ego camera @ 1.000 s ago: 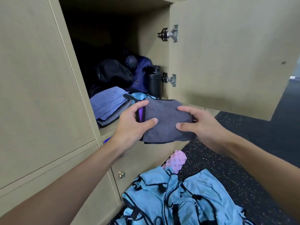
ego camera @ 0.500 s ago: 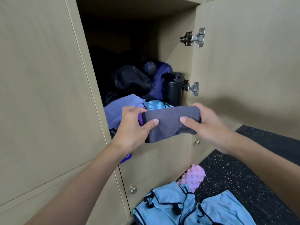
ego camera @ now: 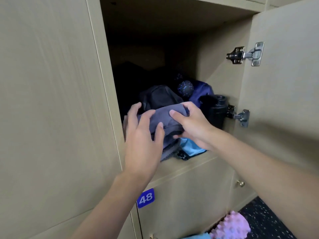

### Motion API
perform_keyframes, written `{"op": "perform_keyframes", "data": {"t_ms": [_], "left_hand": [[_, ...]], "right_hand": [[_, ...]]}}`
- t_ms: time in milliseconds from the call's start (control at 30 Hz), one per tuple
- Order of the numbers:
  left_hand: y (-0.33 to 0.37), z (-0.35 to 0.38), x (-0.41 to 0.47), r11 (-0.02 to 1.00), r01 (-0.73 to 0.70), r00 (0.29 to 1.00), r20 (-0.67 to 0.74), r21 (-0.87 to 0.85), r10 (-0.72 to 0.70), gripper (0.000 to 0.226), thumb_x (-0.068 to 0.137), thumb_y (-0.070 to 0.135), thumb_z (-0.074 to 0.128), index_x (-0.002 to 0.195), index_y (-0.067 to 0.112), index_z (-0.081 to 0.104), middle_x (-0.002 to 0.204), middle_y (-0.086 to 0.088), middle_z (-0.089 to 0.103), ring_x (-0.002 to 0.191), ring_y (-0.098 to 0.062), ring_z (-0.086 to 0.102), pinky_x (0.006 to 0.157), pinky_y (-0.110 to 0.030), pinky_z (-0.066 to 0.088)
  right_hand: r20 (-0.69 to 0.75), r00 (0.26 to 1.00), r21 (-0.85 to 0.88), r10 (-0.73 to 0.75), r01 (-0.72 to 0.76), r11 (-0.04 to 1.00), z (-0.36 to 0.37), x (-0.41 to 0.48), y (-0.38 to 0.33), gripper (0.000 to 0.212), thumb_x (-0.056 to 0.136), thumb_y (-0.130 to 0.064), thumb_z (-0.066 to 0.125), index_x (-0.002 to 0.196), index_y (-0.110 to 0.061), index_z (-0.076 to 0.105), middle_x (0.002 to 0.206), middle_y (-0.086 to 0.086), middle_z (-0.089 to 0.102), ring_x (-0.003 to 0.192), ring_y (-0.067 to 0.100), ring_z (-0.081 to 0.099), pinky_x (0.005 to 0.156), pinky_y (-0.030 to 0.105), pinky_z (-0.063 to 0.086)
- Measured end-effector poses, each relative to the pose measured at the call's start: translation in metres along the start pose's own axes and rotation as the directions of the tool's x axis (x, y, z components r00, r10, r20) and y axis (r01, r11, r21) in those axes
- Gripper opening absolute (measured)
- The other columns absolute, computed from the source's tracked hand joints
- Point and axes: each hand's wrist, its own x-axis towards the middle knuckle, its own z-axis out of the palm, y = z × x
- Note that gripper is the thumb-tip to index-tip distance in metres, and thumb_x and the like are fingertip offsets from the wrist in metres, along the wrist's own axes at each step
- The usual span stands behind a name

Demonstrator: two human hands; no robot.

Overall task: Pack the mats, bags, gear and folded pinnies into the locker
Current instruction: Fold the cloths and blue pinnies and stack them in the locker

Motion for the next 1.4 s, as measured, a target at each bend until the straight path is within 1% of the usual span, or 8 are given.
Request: {"op": "perform_keyframes", "data": {"t_ms": [100, 200, 367, 500, 633, 833, 1200, 1400], "left_hand": [[-0.011, 0.013, 0.005, 0.972, -0.059, 0.998, -0.007, 0.229, 0.062, 0.031, 0.097, 0.021, 0.048, 0.112, 0.006, 0.071, 0.133, -0.012, 0.055, 0.123, -0.033, 0.048, 0.111, -0.039, 0.03], [-0.025, 0.028, 0.004, 0.882, -0.055, 0.998, 0.045, 0.467, 0.038, 0.04, 0.094, 0.027, 0.039, 0.097, 0.01, 0.075, 0.118, -0.014, 0.063, 0.112, -0.032, 0.048, 0.101, -0.041, 0.028], [-0.04, 0.04, -0.003, 0.753, -0.073, 0.985, 0.166, 0.654, -0.049, 0.055, 0.092, 0.034, 0.032, 0.123, 0.005, 0.067, 0.125, -0.017, 0.06, 0.114, -0.034, 0.05, 0.094, -0.043, 0.028], [-0.039, 0.04, 0.001, 0.747, -0.004, 0.949, 0.237, 0.665, -0.206, 0.064, 0.099, 0.042, 0.025, 0.152, 0.008, 0.034, 0.154, -0.013, 0.036, 0.138, -0.03, 0.03, 0.111, -0.044, 0.014], [-0.042, 0.041, -0.004, 0.732, -0.04, 0.94, 0.274, 0.68, -0.204, 0.071, 0.098, 0.047, 0.021, 0.159, 0.013, 0.005, 0.164, -0.008, 0.011, 0.148, -0.023, 0.009, 0.116, -0.044, 0.002], [-0.039, 0.04, -0.003, 0.775, 0.023, 0.937, 0.257, 0.631, -0.238, 0.072, 0.1, 0.046, 0.03, 0.159, 0.015, 0.002, 0.165, -0.011, 0.005, 0.152, -0.022, 0.0, 0.117, -0.043, -0.015], [-0.033, 0.033, -0.001, 0.848, 0.052, 0.94, 0.262, 0.527, -0.221, 0.073, 0.101, 0.042, 0.039, 0.159, 0.015, 0.003, 0.166, -0.012, -0.002, 0.153, -0.022, -0.01, 0.114, -0.04, -0.019], [-0.03, 0.031, -0.001, 0.86, 0.024, 0.955, 0.242, 0.51, -0.17, 0.072, 0.099, 0.04, 0.042, 0.158, 0.015, 0.008, 0.165, -0.011, 0.002, 0.153, -0.024, -0.005, 0.105, -0.035, -0.021]], "right_hand": [[-0.009, 1.0, -0.058, 0.01, -0.01, 0.998, 0.016, 0.023, 0.009, 0.024, 0.096, -0.026, 0.062, 0.112, -0.015, 0.05, 0.121, 0.018, 0.06, 0.101, 0.031, 0.067, 0.058, 0.036, 0.057], [0.054, 0.974, -0.568, -0.219, 0.21, 0.796, 0.017, 0.036, 0.022, 0.037, 0.096, -0.035, 0.057, 0.126, -0.018, 0.043, 0.12, 0.009, 0.056, 0.105, 0.024, 0.058, 0.087, 0.033, 0.048], [0.243, 0.928, -0.507, -0.283, 0.37, 0.778, -0.003, 0.037, 0.041, 0.051, 0.089, -0.031, 0.069, 0.134, -0.034, 0.044, 0.099, -0.01, 0.055, 0.087, 0.007, 0.056, 0.076, 0.016, 0.042], [0.267, 0.906, -0.477, -0.328, 0.42, 0.772, 0.002, 0.05, 0.058, 0.036, 0.088, -0.032, 0.07, 0.121, -0.023, 0.057, 0.1, -0.005, 0.066, 0.092, 0.011, 0.061, 0.084, 0.027, 0.05], [0.266, 0.924, -0.627, -0.276, 0.383, 0.678, 0.0, 0.056, 0.077, 0.047, 0.088, -0.045, 0.065, 0.127, -0.023, 0.054, 0.119, -0.002, 0.046, 0.104, 0.017, 0.054, 0.096, 0.04, 0.047], [0.371, 0.833, -0.662, -0.411, 0.547, 0.512, -0.003, 0.051, 0.078, 0.059, 0.089, -0.039, 0.064, 0.144, -0.029, 0.044, 0.138, -0.007, 0.044, 0.121, 0.02, 0.045, 0.104, 0.043, 0.041], [0.324, 0.909, -0.67, -0.261, 0.416, 0.616, -0.004, 0.025, 0.062, 0.076, 0.094, -0.033, 0.062, 0.153, -0.044, 0.016, 0.138, -0.005, 0.041, 0.12, 0.014, 0.046, 0.096, 0.025, 0.037], [0.28, 0.923, -0.659, -0.265, 0.385, 0.646, -0.01, 0.018, 0.057, 0.08, 0.092, -0.03, 0.064, 0.151, -0.048, 0.012, 0.134, -0.003, 0.046, 0.115, 0.015, 0.053, 0.102, 0.034, 0.043]]}}
